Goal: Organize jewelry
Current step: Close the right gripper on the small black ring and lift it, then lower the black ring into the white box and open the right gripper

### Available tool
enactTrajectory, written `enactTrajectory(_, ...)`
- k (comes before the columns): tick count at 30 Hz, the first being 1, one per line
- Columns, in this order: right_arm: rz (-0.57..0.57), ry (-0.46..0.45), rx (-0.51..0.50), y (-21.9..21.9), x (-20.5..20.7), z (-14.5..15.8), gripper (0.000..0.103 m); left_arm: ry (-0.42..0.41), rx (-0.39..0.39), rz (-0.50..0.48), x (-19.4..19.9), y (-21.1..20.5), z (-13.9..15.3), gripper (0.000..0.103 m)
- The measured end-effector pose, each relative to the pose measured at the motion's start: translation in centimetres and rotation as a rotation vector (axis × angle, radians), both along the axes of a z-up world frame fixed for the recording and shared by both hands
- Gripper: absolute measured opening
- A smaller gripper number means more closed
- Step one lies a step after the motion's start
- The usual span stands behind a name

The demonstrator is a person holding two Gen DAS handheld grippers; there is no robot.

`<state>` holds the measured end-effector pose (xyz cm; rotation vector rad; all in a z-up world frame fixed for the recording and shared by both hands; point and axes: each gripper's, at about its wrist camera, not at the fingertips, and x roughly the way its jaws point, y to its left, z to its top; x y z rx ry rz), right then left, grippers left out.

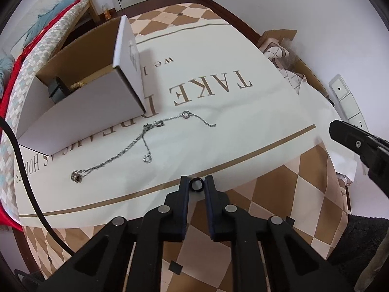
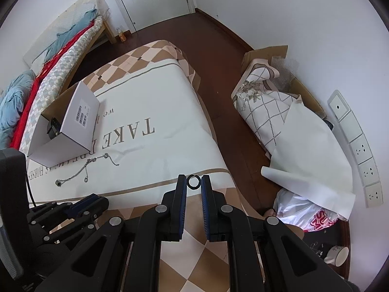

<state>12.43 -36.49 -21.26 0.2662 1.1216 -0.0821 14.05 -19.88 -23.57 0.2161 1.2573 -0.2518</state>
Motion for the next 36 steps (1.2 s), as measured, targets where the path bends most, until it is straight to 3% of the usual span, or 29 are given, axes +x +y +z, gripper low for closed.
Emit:
enactTrajectory(5,0.007,-0.027,0.006,0.3,0.0,1.3,0.012,-0.042,-0.008,0.006,-0.5,0.9,1.3,0.010)
enactTrajectory(12,0.067,-0.085,0.033,2.7,0.8,4.0,0.012,-0.146,-0.013,0.066,-0.8,4.9,5.8,0.010)
enactTrajectory(19,0.189,-0.163,0.066,8.6,4.2,6.8,0.012,-0.268,0.014,0.160,1.4,10.6,10.8,0.010)
enactTrajectory(25,0.270,-0.196,0.076,13.7,8.4,7.8,0.012,-0.331,0.043,0.224,4.8,15.0,13.2,0.010)
enactTrajectory(31,0.298,-0.187,0.121,15.9,12.0,7.1,0.012,-0.317,0.011,0.283,7.7,17.7,12.9,0.010)
enactTrajectory(36,0.304,-0.108,0.249,16.1,15.8,5.2,0.012,-0.193,-0.115,0.339,10.8,20.0,10.6,0.010)
